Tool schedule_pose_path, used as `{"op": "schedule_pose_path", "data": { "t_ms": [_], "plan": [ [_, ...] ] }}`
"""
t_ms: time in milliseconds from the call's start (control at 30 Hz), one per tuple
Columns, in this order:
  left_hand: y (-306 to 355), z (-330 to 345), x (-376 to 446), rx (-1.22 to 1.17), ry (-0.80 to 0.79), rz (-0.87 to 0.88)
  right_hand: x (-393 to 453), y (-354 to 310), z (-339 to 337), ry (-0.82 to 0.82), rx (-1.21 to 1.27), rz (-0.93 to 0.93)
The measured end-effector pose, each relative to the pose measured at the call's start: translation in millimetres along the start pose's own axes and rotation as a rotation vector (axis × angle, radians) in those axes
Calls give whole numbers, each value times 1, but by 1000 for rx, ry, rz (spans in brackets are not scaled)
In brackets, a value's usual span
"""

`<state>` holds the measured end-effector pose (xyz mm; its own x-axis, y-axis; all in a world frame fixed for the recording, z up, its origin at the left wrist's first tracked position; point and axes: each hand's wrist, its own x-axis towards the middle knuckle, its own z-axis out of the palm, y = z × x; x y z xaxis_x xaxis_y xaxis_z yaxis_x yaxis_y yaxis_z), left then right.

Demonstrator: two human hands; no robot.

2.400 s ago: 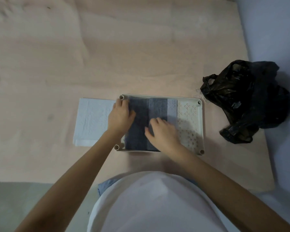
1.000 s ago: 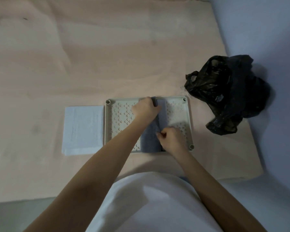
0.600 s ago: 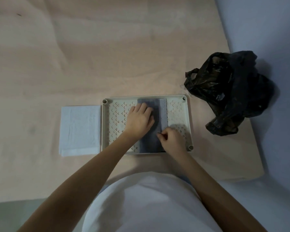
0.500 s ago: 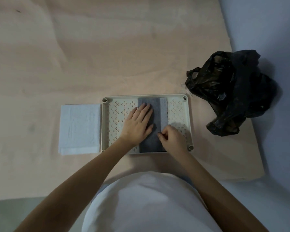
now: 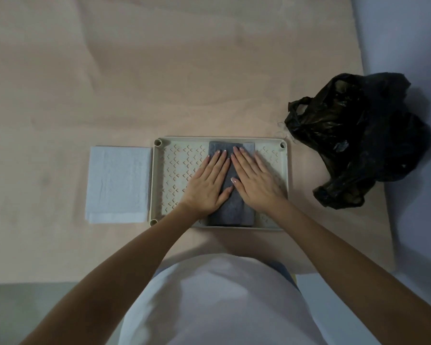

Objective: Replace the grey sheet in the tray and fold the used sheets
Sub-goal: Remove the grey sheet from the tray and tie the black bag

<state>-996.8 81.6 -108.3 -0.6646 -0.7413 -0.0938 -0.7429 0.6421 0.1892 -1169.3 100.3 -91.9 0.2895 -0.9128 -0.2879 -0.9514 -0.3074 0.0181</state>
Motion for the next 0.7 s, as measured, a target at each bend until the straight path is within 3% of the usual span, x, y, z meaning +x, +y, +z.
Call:
{"op": "schedule_pose_path", "data": {
  "t_ms": [700],
  "plan": [
    [-8, -8, 12, 21, 13, -50, 3, 5, 4, 40, -12, -10]
  ]
}}
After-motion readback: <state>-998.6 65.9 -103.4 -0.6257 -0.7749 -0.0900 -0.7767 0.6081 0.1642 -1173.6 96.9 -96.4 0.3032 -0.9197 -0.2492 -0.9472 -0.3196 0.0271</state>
